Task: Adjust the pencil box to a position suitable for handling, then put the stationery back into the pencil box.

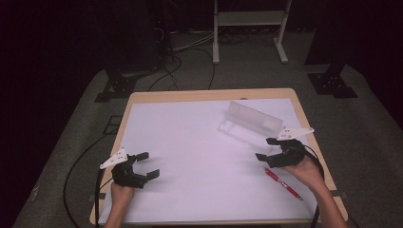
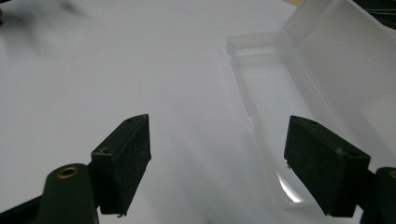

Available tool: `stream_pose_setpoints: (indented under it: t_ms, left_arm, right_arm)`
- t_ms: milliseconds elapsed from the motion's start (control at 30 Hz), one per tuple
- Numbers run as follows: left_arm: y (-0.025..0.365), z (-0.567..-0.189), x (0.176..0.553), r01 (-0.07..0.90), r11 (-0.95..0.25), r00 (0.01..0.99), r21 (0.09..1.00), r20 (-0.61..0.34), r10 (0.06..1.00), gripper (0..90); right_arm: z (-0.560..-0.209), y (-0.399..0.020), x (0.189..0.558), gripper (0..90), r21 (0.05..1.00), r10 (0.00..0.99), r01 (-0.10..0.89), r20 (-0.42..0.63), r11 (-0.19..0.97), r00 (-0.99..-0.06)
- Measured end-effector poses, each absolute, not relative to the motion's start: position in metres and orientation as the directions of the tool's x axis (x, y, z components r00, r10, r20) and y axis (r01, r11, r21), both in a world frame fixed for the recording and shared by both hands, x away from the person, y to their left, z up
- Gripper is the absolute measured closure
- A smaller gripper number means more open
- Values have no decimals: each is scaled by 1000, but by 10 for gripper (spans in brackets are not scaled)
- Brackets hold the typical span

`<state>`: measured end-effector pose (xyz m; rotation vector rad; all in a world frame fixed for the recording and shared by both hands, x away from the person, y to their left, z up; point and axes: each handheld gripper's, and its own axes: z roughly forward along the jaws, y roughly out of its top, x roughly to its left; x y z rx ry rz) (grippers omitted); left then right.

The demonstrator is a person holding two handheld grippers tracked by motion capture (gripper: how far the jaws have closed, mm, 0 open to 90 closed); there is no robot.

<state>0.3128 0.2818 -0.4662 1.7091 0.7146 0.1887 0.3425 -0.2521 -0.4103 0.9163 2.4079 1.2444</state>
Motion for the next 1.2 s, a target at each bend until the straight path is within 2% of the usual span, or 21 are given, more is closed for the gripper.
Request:
stream_pose_setpoints:
  t_ms: [333, 633, 1200]
  left_arm:
    - [282, -466, 312, 353, -103, 801, 930, -243, 547, 0]
    - [282, -466, 313, 353, -99, 799, 931, -244, 550, 0]
    - [282, -466, 314, 354, -95, 797, 930, -247, 551, 0]
  right_arm:
    - [-397, -239, 374, 220, 786, 627, 407, 31, 465, -778]
    - [-390, -230, 387, 225, 776, 606, 395, 19, 493, -795]
    - [-403, -221, 402, 266, 762, 589, 382, 1, 523, -808]
